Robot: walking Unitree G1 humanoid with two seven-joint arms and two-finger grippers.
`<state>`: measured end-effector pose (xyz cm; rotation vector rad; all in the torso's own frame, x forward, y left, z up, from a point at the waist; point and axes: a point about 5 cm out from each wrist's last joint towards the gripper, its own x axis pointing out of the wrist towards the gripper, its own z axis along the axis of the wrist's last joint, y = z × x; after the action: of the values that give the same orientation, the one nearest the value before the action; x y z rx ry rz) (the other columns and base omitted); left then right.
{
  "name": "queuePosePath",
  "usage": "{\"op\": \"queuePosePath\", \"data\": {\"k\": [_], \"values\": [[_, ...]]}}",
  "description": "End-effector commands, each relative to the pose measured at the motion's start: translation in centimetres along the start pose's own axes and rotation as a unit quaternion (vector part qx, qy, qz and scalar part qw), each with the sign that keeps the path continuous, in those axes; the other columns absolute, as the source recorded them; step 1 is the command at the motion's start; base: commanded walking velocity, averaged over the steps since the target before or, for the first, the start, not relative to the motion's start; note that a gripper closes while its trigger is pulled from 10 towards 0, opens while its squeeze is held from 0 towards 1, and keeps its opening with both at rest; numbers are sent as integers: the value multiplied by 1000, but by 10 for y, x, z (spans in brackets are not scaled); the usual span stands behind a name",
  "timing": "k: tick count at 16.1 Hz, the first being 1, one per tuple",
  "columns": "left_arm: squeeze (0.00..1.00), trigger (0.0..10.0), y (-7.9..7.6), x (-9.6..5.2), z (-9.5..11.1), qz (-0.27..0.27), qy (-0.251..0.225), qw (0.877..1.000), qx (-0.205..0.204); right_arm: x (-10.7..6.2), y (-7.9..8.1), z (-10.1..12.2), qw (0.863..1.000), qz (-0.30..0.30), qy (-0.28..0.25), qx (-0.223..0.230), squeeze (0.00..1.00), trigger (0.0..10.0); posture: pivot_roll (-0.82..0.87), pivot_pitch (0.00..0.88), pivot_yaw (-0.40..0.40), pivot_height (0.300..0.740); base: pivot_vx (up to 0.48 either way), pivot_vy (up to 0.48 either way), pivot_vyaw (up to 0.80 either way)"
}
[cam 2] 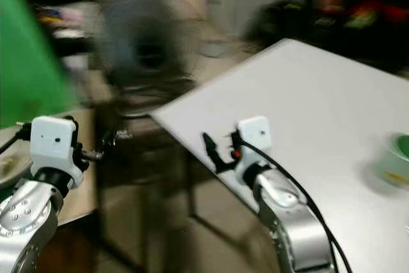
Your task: Setting the table
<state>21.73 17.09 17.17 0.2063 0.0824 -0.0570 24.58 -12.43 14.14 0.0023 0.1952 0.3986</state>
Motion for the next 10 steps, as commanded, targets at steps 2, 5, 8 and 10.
{"op": "queuePosePath", "data": {"k": [2, 5, 8, 10], "values": [[0, 10000, 3, 1, 2, 2, -3, 1000, 6, 2, 4, 4, 1000, 14, -14, -13, 1000, 10000, -52, 4, 44, 740, 0, 353, 800], [0, 10000, 2, 3, 6, -1, -14, 999, 32, 5, 3, 4, 1000, 24, -16, 2, 1000, 10000, -48, 1, 39, 740, 0, 239, 800], [0, 10000, 3, 4, 6, 5, -12, 999, 36, 7, 8, 4, 999, 37, -17, 8, 1000, 10000, -44, 1, 37, 740, 0, -287, 800], [0, 10000, 7, 5, 7, 15, -12, 1000, 17, 8, 9, 2, 999, 37, -16, 13, 1000, 10000, -41, 0, 39, 740, 0, 0, 800]]}}
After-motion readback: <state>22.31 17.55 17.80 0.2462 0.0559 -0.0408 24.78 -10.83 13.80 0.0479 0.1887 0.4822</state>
